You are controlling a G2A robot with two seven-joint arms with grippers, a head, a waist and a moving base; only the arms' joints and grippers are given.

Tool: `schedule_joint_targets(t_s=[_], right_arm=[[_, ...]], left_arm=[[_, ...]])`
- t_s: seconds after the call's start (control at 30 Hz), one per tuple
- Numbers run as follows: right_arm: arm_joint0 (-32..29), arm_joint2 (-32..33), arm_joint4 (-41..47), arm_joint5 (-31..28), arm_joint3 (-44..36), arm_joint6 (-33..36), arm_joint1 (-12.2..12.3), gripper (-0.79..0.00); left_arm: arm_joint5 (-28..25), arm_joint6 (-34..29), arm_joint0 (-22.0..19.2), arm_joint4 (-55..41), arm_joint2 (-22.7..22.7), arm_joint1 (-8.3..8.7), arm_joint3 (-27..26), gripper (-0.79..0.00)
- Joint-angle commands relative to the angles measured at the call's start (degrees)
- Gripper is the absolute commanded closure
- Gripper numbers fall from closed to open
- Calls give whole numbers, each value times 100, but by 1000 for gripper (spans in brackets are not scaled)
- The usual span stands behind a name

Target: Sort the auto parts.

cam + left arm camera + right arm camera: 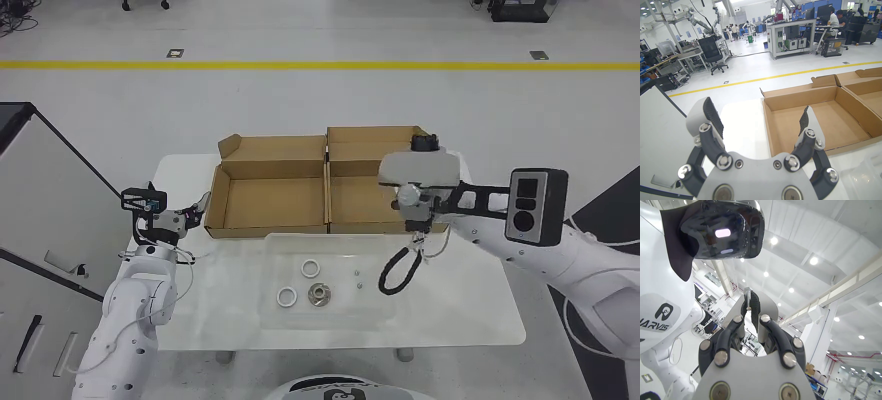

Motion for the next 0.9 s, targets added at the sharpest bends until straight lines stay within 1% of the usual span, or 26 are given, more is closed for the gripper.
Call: schedule_joint_targets(t_s=[0.0, 0.07, 0.27, 0.6, 0.77, 0.87], right_arm=[[16, 34, -155, -191, 101, 195, 41, 0], [21, 72, -263, -366, 163, 370, 79, 0], [-57, 210, -279, -448, 53, 453, 131, 0], [-265, 241, 247, 341, -562, -340, 28, 0], [-232, 164, 302, 662, -745, -661, -48, 0], [-170, 66, 209, 755, -771, -755, -76, 0]], left_arm=[[0, 0, 0, 0, 0, 0, 0, -785], [0, 0, 0, 0, 0, 0, 0, -785], [0, 0, 0, 0, 0, 0, 0, -785], [0, 0, 0, 0, 0, 0, 0, -785], [0, 0, 0, 0, 0, 0, 0, -785], [0, 0, 0, 0, 0, 0, 0, -785]])
